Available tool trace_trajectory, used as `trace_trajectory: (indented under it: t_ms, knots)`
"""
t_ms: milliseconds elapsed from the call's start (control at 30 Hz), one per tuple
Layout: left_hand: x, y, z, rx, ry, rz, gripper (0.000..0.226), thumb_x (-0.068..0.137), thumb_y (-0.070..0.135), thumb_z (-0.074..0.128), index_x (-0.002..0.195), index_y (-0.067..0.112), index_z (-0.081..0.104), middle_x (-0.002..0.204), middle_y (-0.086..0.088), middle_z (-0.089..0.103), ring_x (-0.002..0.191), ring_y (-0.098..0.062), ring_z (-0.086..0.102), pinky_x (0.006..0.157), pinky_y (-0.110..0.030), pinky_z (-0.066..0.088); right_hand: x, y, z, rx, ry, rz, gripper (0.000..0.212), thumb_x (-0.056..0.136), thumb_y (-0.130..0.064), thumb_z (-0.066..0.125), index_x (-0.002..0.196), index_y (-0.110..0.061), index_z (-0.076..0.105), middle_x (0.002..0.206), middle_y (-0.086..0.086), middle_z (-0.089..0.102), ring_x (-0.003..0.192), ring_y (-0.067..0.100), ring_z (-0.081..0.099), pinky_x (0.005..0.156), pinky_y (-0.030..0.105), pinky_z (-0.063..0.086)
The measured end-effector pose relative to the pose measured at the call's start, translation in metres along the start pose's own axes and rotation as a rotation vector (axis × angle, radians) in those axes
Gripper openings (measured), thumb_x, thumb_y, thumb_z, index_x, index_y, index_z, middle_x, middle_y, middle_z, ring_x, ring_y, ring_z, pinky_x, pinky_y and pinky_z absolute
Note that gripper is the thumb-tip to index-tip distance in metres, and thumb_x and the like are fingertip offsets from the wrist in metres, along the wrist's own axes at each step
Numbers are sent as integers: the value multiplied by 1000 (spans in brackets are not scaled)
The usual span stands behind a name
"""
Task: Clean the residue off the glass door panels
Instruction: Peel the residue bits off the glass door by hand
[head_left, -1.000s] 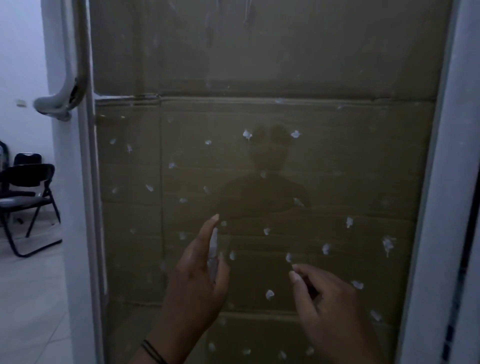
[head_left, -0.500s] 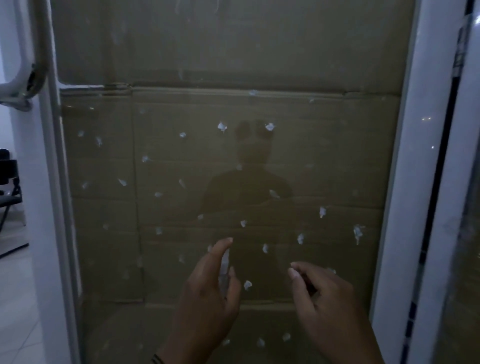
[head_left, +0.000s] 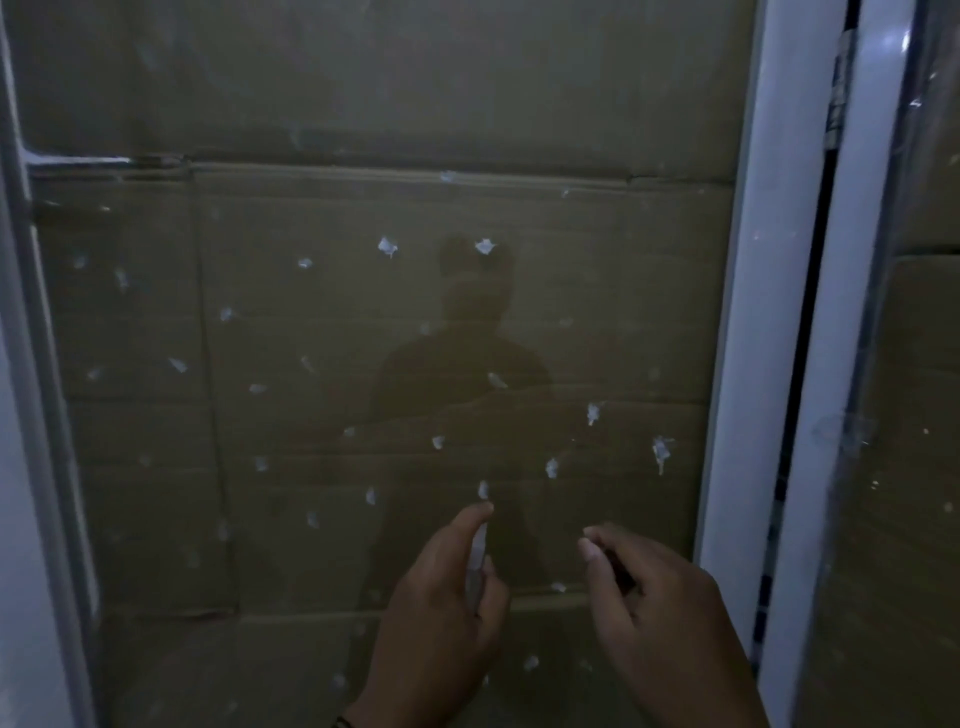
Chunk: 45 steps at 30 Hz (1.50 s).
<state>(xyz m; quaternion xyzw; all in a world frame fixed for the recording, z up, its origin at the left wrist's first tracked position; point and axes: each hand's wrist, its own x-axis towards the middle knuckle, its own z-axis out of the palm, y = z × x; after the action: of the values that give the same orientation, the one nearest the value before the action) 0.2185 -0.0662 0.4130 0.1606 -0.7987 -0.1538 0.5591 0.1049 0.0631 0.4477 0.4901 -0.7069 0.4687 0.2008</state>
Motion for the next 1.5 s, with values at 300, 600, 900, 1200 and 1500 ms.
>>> trace_trajectory:
  t_ms: [300, 600, 900, 1200, 1500]
  knots:
    - [5, 16, 21, 33, -27, 59, 54, 83, 32, 46, 136, 37, 36, 116, 14, 51, 100, -9, 58, 83, -21, 46, -2, 18, -11, -17, 1, 46, 21, 89, -29, 58, 106, -27, 69, 81, -22, 55, 74, -10, 54, 61, -3, 38]
    - [20, 34, 45, 72, -85, 52, 53, 83, 25, 59, 131, 38, 40, 107, 8, 62, 94, -5, 54, 72, -20, 47, -4, 35, -27, -59, 47, 66, 26, 89, -31, 57, 113, -28, 66, 91, -18, 61, 76, -12, 53, 62, -1, 38]
    - [32, 54, 67, 67, -190, 78, 48, 77, 38, 43, 126, 39, 40, 103, 5, 66, 84, -9, 62, 64, -28, 55, -6, 48, -39, -74, 71, 135, 20, 90, -27, 57, 106, -26, 68, 81, -18, 57, 72, -5, 54, 59, 3, 36]
    - [26, 71, 103, -1, -318, 179, 58, 89, 22, 52, 137, 42, 25, 101, 4, 59, 78, -9, 58, 64, -25, 50, -14, 68, -53, -99, 142, 240, 21, 91, -26, 55, 107, -25, 68, 80, -19, 54, 71, -10, 49, 58, 3, 33]
    - [16, 87, 129, -54, -362, 155, 54, 84, 25, 58, 136, 32, 44, 110, 4, 63, 92, -9, 59, 72, -15, 41, -17, 81, -69, -127, 184, 266, 12, 88, -17, 60, 85, -19, 71, 63, -11, 55, 62, 2, 53, 55, 16, 39]
